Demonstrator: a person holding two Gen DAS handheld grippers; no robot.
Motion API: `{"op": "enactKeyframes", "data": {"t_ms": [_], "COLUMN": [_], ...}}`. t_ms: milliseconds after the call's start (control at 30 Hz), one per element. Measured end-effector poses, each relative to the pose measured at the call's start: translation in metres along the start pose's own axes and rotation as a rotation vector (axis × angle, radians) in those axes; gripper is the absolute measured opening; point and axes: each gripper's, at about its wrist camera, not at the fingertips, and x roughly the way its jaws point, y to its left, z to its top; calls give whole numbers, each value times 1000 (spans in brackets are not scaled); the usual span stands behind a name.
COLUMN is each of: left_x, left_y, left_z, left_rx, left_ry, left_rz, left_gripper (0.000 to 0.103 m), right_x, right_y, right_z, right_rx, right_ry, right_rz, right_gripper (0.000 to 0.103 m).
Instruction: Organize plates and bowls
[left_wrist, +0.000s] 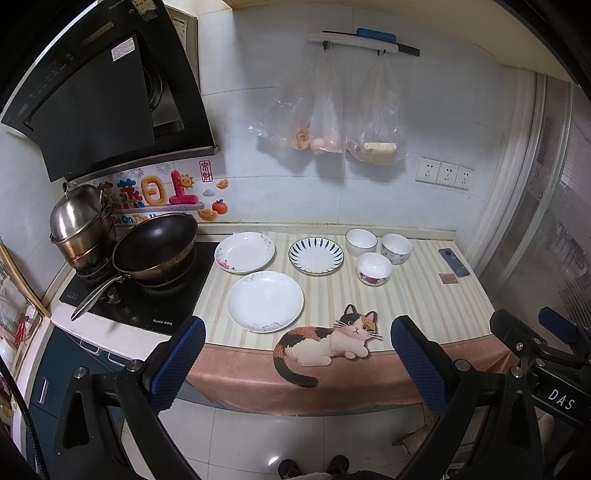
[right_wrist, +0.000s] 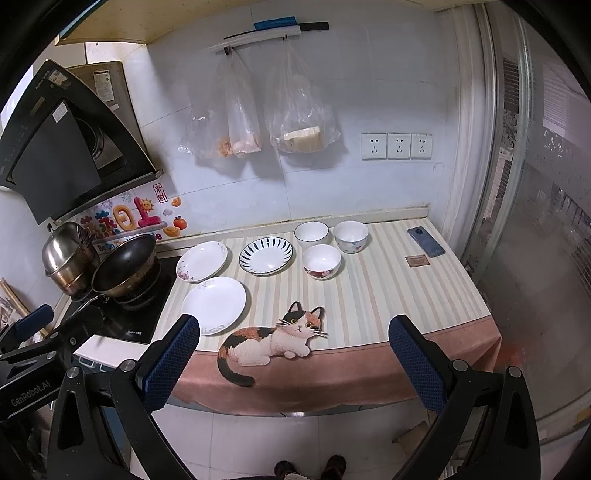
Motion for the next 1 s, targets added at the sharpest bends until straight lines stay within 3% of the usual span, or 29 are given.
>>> {"op": "enactKeyframes", "data": {"t_ms": [1000], "left_x": [-6], "left_y": [-4], "left_z": [5], "left_rx": [-14], "left_ry": [-21], "left_rz": [3], "left_gripper": [103], "right_x": [-8], "right_y": [-7], "right_z": [17], "right_rx": [-16], "right_ry": [-26], "right_rz": [-5], "right_gripper": [103]}}
